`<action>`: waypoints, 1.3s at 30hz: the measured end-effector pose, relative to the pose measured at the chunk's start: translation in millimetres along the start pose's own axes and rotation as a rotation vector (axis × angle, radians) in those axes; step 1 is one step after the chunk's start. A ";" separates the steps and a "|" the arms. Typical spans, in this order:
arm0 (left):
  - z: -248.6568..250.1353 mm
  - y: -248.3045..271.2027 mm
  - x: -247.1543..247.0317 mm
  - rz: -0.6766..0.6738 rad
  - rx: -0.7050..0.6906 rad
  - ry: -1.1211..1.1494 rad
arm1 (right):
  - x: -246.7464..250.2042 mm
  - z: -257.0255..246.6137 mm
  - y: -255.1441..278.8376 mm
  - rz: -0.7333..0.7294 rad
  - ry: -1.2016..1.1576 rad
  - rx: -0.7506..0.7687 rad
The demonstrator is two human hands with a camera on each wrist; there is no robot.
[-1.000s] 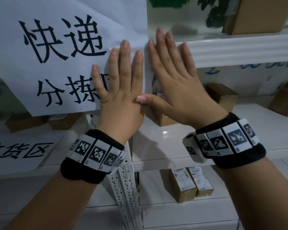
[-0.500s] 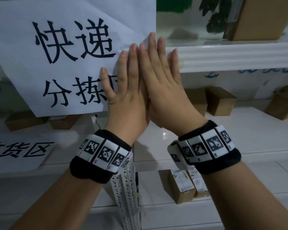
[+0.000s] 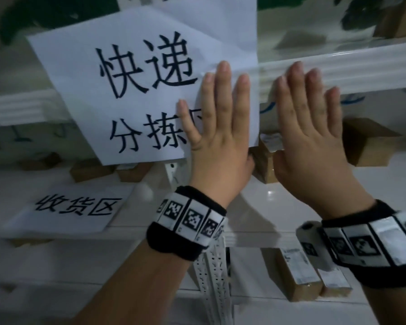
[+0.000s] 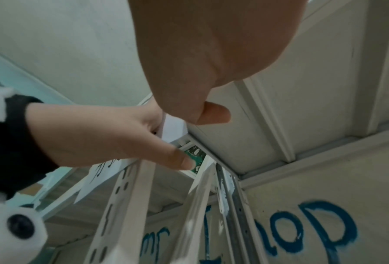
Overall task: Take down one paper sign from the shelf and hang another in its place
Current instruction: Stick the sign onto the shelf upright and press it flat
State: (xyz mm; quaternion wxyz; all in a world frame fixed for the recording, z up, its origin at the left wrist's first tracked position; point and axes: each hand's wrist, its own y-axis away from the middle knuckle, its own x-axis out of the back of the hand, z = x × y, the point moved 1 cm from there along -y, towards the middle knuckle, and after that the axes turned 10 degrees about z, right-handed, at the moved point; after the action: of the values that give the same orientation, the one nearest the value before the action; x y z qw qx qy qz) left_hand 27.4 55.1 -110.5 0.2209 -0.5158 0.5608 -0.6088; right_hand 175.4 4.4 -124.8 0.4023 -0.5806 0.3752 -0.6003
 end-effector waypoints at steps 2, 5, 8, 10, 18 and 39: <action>-1.0 -0.8 3.7 -0.021 -0.011 0.020 | -0.2 -10.5 -1.2 0.073 -0.076 -0.061; -8.2 -2.1 8.9 -0.022 -0.032 0.073 | 1.2 -25.1 -2.1 0.240 -0.287 -0.169; -18.6 -4.9 15.7 -0.070 -0.066 0.179 | -2.7 -44.4 -9.5 0.309 -0.383 -0.264; -30.3 -7.7 22.2 -0.097 -0.092 0.266 | -6.1 -62.6 -17.4 0.312 -0.389 -0.303; -93.9 -6.1 35.2 -0.081 -0.058 0.350 | -18.0 -126.9 -47.3 0.238 -0.438 -0.277; -281.2 16.3 18.6 0.117 0.246 0.251 | -103.0 -288.8 -88.6 0.188 -0.395 -0.234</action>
State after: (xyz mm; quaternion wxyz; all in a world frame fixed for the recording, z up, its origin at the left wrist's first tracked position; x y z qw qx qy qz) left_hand -230.8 162.9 -72.9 0.2458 -0.3711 0.5343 -0.7186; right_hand -117.0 129.2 -97.0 0.4522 -0.6918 0.4084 -0.3875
